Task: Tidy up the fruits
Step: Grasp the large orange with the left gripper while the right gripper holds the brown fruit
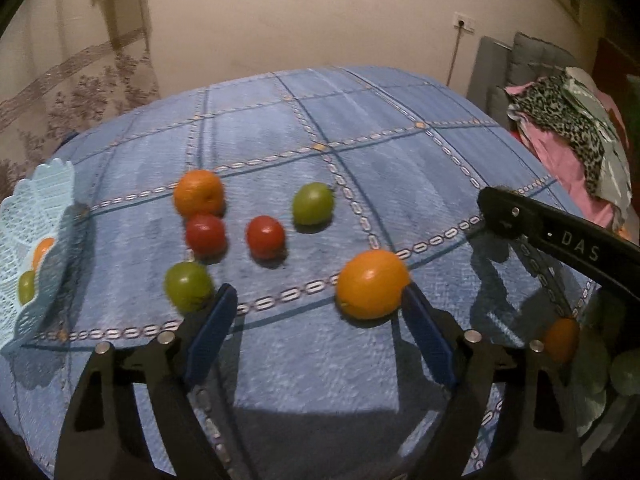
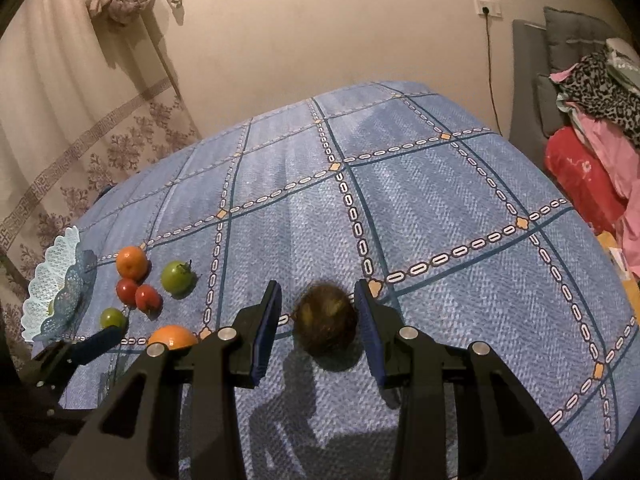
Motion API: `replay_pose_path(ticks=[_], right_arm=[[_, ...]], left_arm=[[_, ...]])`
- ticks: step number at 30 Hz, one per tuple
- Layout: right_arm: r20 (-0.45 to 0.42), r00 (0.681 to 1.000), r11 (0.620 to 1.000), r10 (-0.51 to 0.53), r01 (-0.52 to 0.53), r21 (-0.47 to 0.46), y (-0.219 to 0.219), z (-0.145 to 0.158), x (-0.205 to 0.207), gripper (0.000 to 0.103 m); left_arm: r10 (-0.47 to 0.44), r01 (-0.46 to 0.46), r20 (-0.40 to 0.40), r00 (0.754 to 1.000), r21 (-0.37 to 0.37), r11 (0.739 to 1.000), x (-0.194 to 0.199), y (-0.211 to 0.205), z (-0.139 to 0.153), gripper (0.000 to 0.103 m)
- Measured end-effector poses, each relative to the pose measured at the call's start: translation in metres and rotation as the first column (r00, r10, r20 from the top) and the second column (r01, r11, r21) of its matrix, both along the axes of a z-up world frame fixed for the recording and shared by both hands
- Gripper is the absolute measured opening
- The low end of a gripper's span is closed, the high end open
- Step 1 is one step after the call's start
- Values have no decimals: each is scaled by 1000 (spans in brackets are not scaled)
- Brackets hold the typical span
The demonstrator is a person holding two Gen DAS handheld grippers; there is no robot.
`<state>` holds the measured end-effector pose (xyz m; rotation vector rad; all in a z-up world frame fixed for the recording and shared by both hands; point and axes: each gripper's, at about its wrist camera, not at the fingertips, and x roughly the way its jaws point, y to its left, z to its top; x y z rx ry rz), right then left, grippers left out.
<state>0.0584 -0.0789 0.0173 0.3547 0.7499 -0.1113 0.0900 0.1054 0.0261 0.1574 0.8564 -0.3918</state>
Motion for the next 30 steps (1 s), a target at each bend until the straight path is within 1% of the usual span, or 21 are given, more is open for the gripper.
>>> replay_pose_path(ticks=[1,3,7,11,13,16,19,22,23,24,25,26,27,30], right_arm=[[6,1000,1000,-6,6,-8,0,1,-1,39],[14,1000,1000,-6,6,-9,1,2,-2,39],[16,1000,1000,0,0,-12,1,1,-4,39],[14,1000,1000,-3,3,-11,2,1,-4,39],[12,1000,1000,-7,7,-6,1,1,-4,40],[5,1000,1000,-16,16,-2,-2,-1,-5,40],[-15,1000,1000,-18,18,21,-6,-4,-3,40],[-28,999,999,-14,15,29,-7,-8,-3,40],[-30,999,999,-13,14,29,-7,-8,-3,40],[-32,999,1000,-12,13,28,-8,-9,-3,40],[-38,999,1000,-10,11,28,-8,-10,-3,40],[-41,999,1000,-7,8,28,-8,-10,-2,40],[-46,999,1000,-3,5,27,-8,-11,-2,40],[-57,998,1000,6,-5,28,-7,-13,1,40]], left_arm=[[-8,8,-5,1000,-7,1000,1,-2,-1,83],[-25,25,-12,1000,-20,1000,3,-6,-1,79],[-50,50,-16,999,-27,998,6,-14,-4,77],[-72,71,-27,997,-31,997,7,-20,-8,70],[-79,78,-35,996,-31,996,6,-22,-11,70],[-84,84,-27,996,-31,996,5,-22,-10,70],[-83,82,-27,996,-35,996,4,-23,-8,70],[-85,84,-29,996,-21,996,4,-27,-11,70],[-84,83,-26,996,-15,996,4,-27,-11,65],[-81,81,-22,996,-10,997,4,-28,-12,58],[-80,80,-19,997,-10,997,4,-27,-12,54],[-80,80,-19,997,-13,997,4,-26,-11,45],[-78,77,-19,997,-17,997,4,-25,-11,40],[-76,75,-22,997,-31,997,4,-22,-10,40]])
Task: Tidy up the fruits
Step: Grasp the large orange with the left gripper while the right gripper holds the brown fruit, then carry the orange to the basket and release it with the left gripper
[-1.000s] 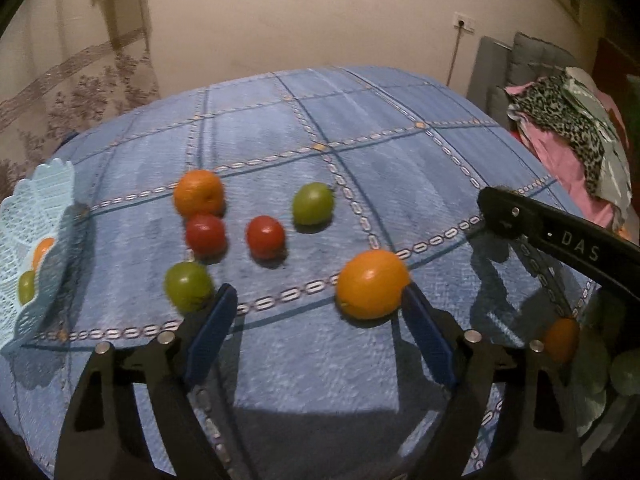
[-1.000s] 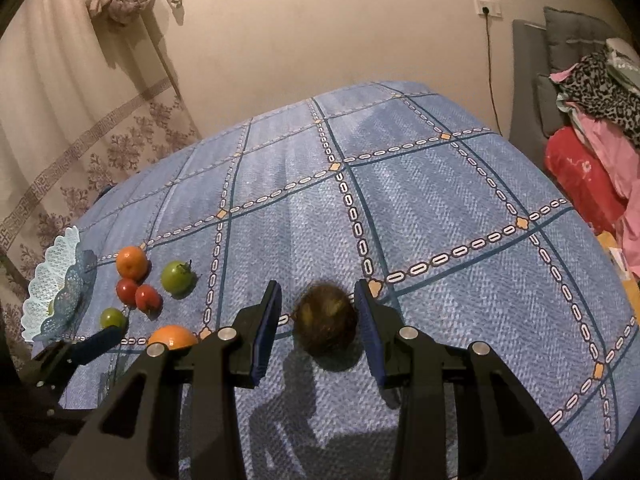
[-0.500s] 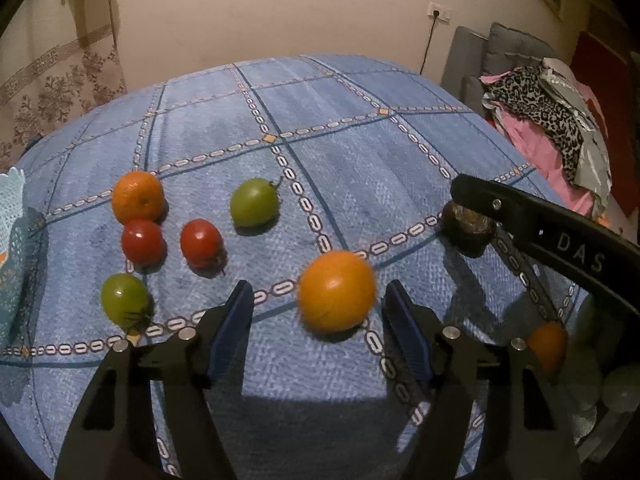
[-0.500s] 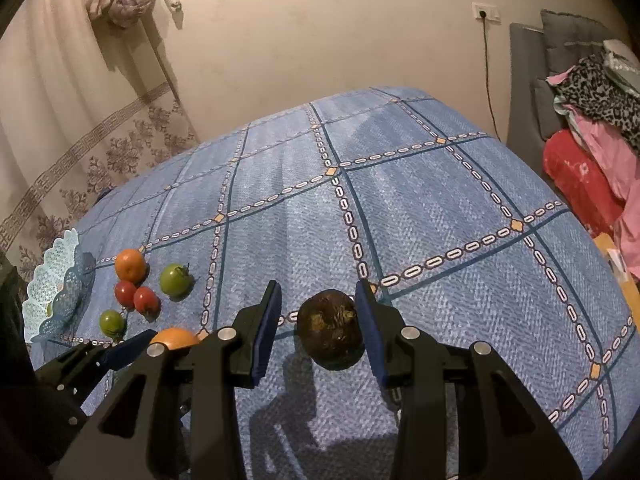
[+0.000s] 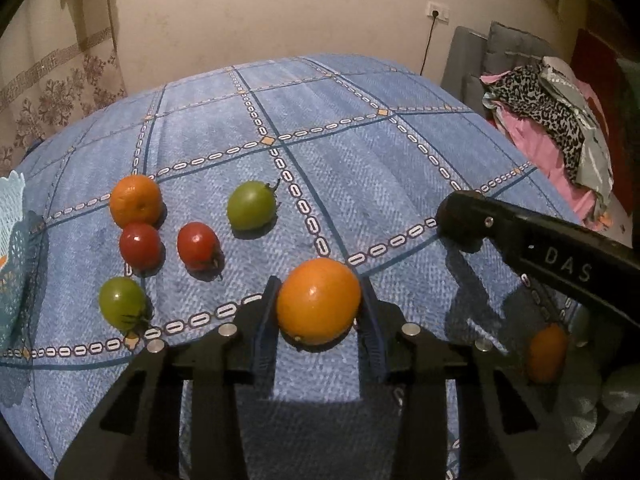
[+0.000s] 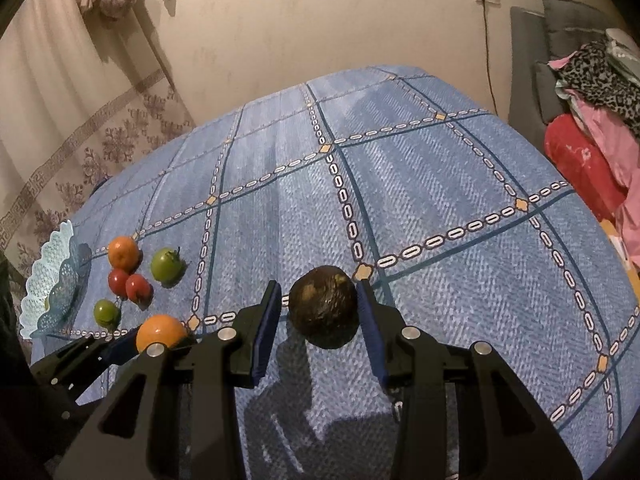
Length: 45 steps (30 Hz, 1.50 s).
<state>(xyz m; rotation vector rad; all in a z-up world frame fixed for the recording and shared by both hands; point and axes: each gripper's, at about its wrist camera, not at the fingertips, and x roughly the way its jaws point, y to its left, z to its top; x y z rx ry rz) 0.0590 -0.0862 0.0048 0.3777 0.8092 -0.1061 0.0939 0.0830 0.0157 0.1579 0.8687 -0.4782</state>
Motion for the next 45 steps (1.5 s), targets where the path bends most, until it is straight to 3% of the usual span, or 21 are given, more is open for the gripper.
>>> replay_pose_path(ticks=[11,15,23,27,33,45], right_arm=[[39,999,1000,12,-11,-26,7,7,-2,27],[69,997,999,19,-16,-42,11,13,-5,27],[6,1000,1000,-1,2,-31,5,5,0,30],[-40,999,999,25,-26,-32,7,1,6,42],[-67,997,997,45,-48,-56,12,0,12,38],[-19,998,997,53,-54,-56,23,13,6,35]], left_arm=[[51,-50,34,998,-11,999,-10,17,10,40],[91,-90,66,994,-18,996,-13,30,19,40],[152,-151,99,983,-18,988,-18,50,31,40],[163,-162,105,981,-18,987,-21,57,31,40],[196,-192,122,973,-39,981,-23,72,37,40],[280,-272,161,946,-70,960,-25,108,52,40]])
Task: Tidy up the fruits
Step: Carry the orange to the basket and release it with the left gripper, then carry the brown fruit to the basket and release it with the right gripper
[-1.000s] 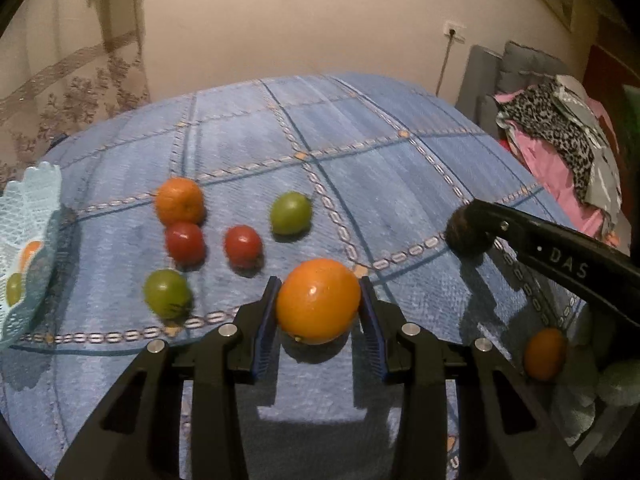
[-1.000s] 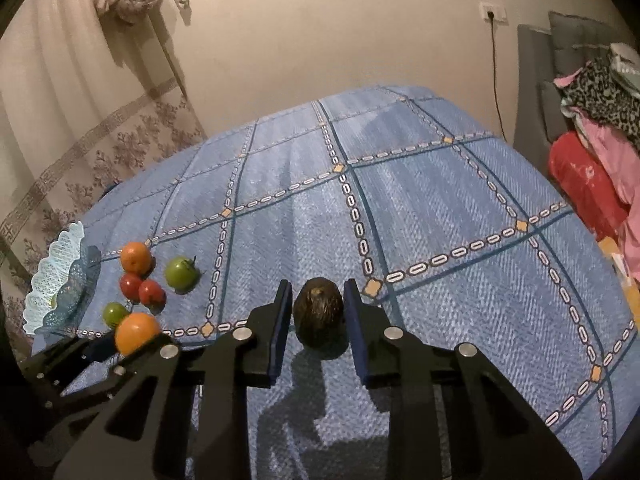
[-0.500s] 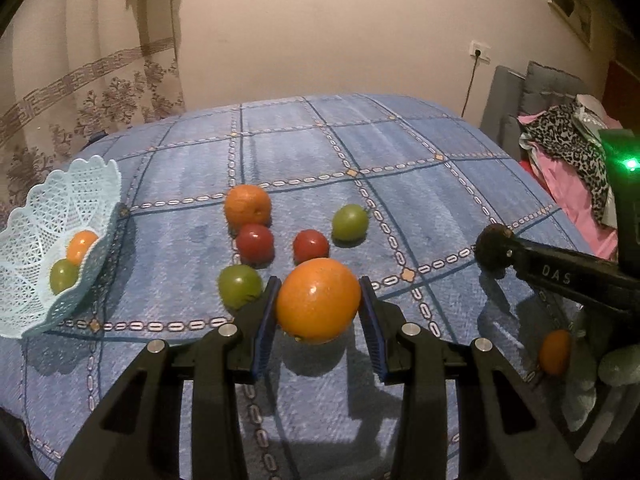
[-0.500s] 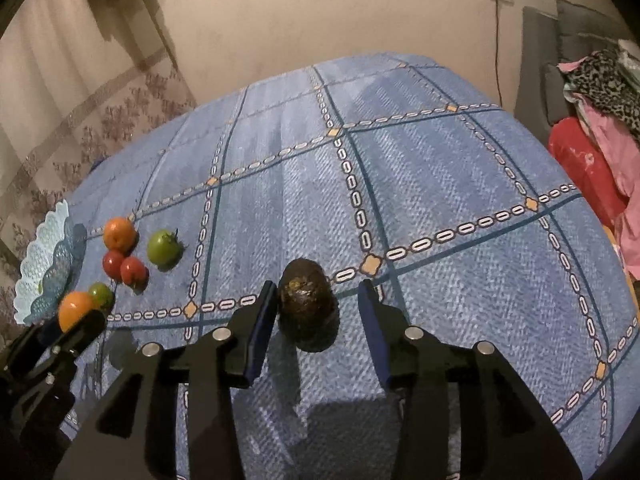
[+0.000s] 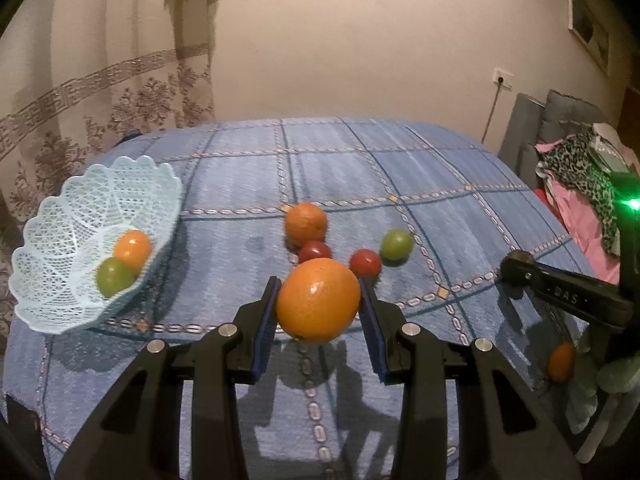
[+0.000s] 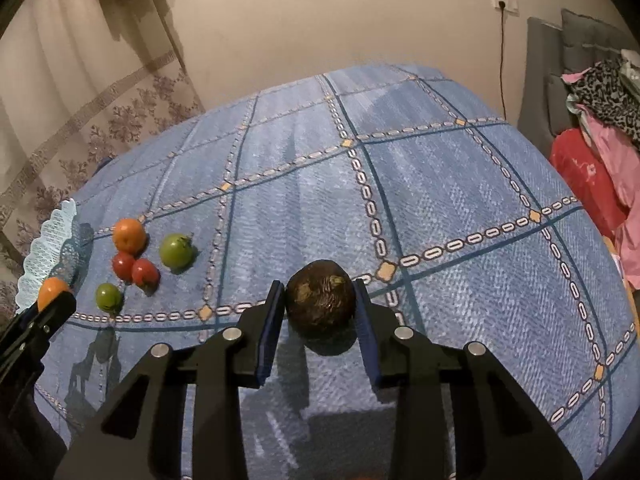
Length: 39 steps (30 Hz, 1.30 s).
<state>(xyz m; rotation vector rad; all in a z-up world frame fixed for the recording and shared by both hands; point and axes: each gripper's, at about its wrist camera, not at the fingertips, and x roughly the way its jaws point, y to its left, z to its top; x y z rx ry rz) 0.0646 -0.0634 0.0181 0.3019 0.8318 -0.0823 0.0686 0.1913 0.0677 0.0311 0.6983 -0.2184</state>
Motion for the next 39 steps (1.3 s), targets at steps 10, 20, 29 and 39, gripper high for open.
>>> replay_pose_path(ticks=[10,20,29,39], right_arm=[[56,997,998,58,-58,-1,30,26,0,35],[70,985,987,159,-159,-3,76,38,11,35],[74,967,970,243,-242,-22,120,48,20,35],[91,942,947,322,-320,-37,161,62,30,35]], left_arm=[[141,-141,56,988,-1,990,5,56,16,40],[330,-334,94,939,27,942,14,128,19,40],[416,-417,50,908,5,909,19,168,9,41],[465,-465,96,880,-26,885,7,176,13,67]])
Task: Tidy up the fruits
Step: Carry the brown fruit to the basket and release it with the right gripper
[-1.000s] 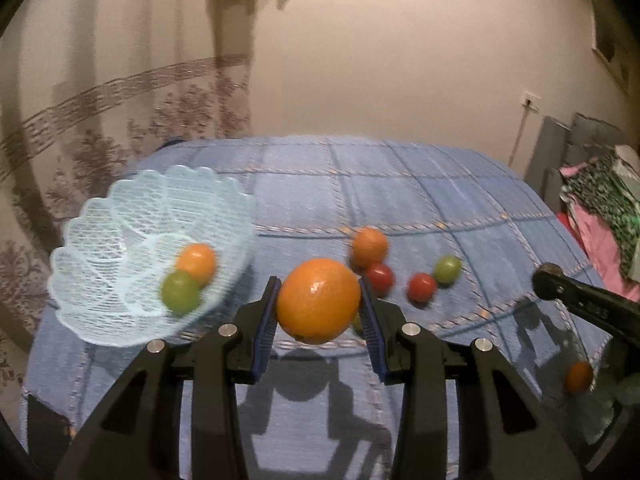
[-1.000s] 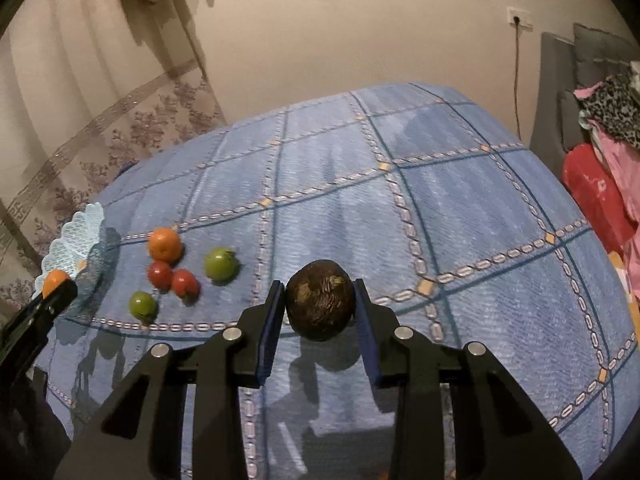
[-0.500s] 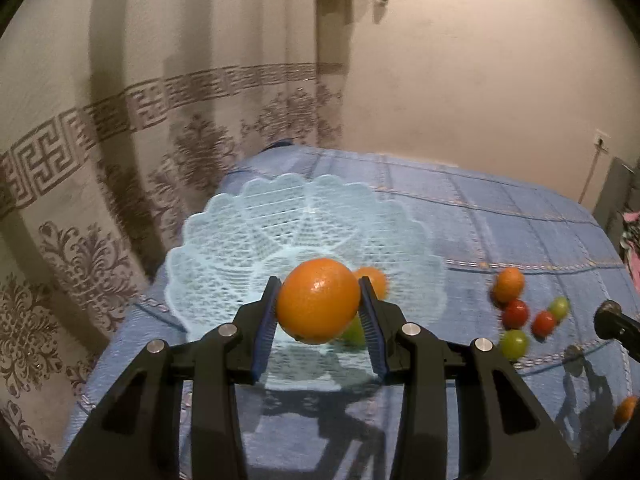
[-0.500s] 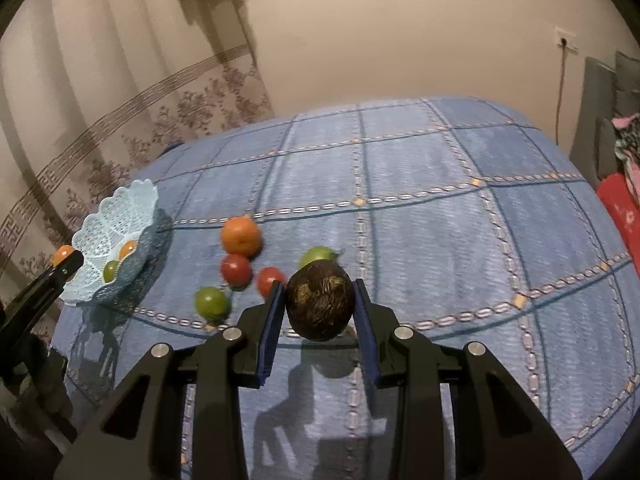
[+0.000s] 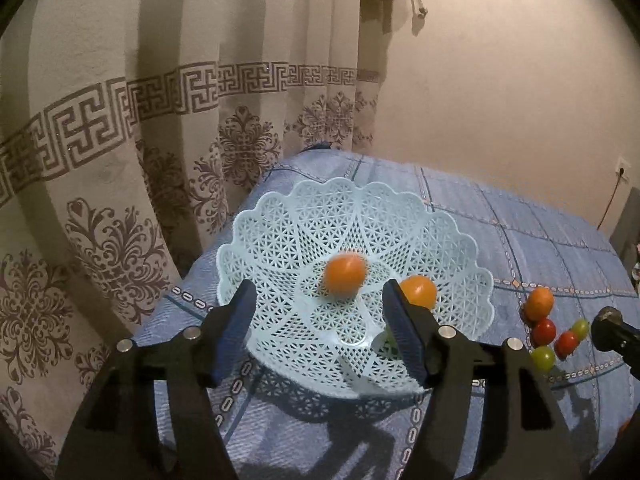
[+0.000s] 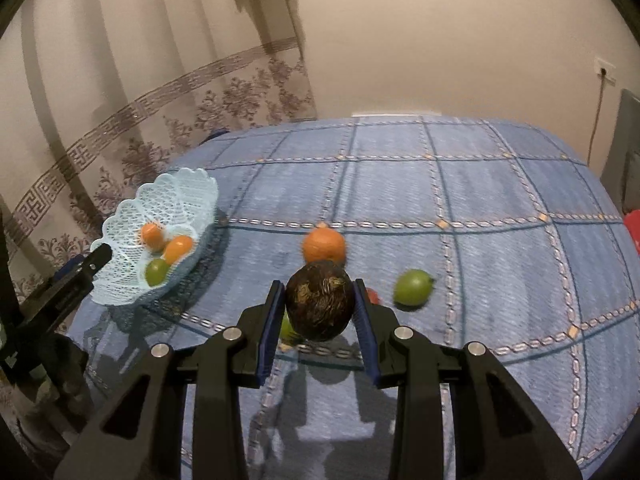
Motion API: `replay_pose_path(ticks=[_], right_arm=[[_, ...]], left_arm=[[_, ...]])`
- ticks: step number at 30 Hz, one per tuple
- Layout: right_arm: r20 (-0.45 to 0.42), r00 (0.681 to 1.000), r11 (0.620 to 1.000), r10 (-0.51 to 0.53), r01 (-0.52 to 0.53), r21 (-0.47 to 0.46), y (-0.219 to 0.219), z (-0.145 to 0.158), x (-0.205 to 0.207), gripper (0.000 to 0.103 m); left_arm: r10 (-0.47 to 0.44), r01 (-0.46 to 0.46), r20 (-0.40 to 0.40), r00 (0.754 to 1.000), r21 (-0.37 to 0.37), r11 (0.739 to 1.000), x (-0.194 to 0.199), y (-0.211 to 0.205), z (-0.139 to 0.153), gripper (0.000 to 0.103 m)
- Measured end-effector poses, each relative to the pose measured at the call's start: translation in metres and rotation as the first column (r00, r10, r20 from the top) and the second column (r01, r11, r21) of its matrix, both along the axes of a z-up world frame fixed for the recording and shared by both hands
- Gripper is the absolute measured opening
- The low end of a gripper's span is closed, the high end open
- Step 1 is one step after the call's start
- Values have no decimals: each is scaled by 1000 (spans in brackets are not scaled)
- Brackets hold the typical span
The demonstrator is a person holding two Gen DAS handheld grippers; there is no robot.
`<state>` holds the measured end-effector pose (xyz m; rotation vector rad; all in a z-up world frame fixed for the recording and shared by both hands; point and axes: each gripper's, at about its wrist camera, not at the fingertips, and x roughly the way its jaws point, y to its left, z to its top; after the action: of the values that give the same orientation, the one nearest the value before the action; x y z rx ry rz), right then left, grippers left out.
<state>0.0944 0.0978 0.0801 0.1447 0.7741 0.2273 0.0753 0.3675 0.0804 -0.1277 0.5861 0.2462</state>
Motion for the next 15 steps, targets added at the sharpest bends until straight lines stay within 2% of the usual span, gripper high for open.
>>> replay_pose_path(ticks=[9,10,12,15], right_arm=[[28,994,995,102,-102,-5,52,16,7,34],[30,993,993,118,-118,-4,60,18,9,34],[38,989,990,141,-140,-6,72,21,11,34],[55,982,984,178,-178,-7,93,25,17,34]], left_arm=[[60,-60,-9,998,-50,997,-4,18,-4,69],[67,-68,-10,998,-51,996,-4,20,-5,71],[86,-86,-6,996,-58,995,-5,22,-5,81],[102,-102,-12,995,-73,992,-6,24,-7,85]])
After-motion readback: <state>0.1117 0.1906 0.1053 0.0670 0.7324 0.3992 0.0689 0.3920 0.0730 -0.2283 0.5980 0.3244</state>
